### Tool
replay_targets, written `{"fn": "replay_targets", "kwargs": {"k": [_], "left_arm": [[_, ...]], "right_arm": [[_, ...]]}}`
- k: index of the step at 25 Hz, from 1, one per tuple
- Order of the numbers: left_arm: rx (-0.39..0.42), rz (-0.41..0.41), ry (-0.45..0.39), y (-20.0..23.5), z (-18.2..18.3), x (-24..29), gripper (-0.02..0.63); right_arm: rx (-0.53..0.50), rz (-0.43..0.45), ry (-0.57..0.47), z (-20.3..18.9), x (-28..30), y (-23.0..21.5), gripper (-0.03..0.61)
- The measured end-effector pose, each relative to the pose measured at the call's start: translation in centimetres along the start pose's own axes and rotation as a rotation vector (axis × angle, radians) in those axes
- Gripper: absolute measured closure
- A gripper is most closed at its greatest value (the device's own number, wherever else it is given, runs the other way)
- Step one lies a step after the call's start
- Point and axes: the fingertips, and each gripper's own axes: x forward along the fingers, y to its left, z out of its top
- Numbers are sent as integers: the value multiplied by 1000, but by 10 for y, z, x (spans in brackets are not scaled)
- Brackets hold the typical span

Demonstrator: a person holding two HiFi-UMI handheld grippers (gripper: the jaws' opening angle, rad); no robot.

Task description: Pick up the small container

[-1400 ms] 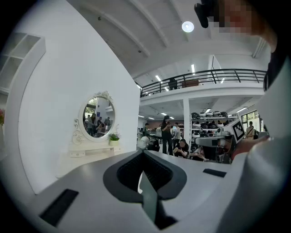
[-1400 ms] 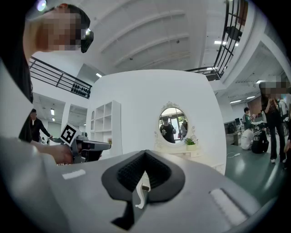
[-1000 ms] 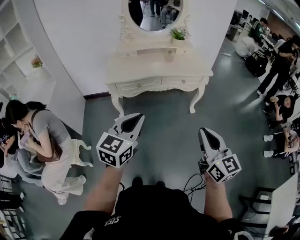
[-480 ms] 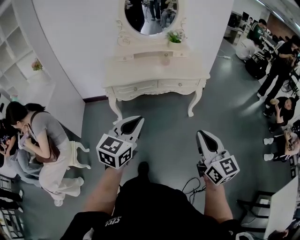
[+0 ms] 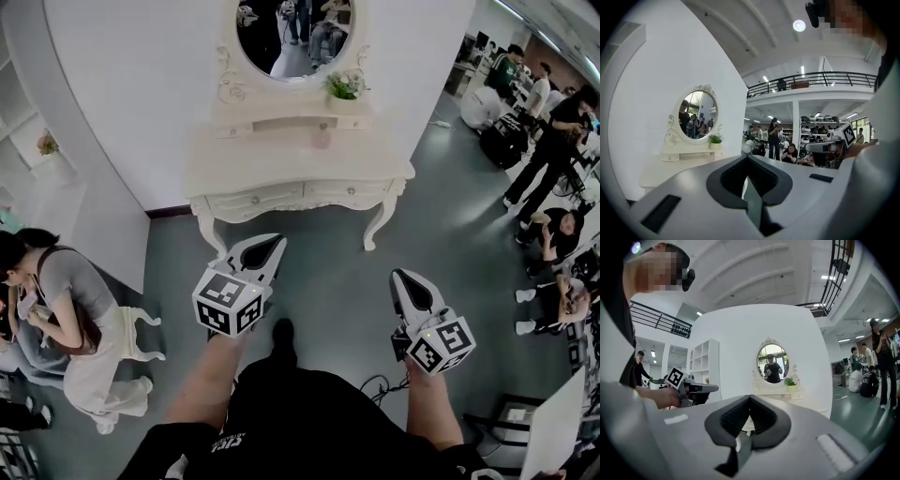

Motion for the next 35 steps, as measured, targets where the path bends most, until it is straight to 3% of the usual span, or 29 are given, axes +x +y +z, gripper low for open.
{"fn": "replay_targets", "kwargs": {"k": [8, 16, 28, 35], "left_arm": [[38, -47, 33, 94, 17, 86, 614], [25, -58, 41, 175, 32, 140, 614], [7, -73, 63, 209, 33, 192, 614], [3, -66, 85, 223, 31, 247, 614]], "right_arm": [[0, -26, 43, 11, 117, -49, 568], [21, -43, 54, 12, 208, -75, 568], [53, -23, 67, 6, 271, -112, 568], [79, 21, 76, 1, 313, -161, 568]]}}
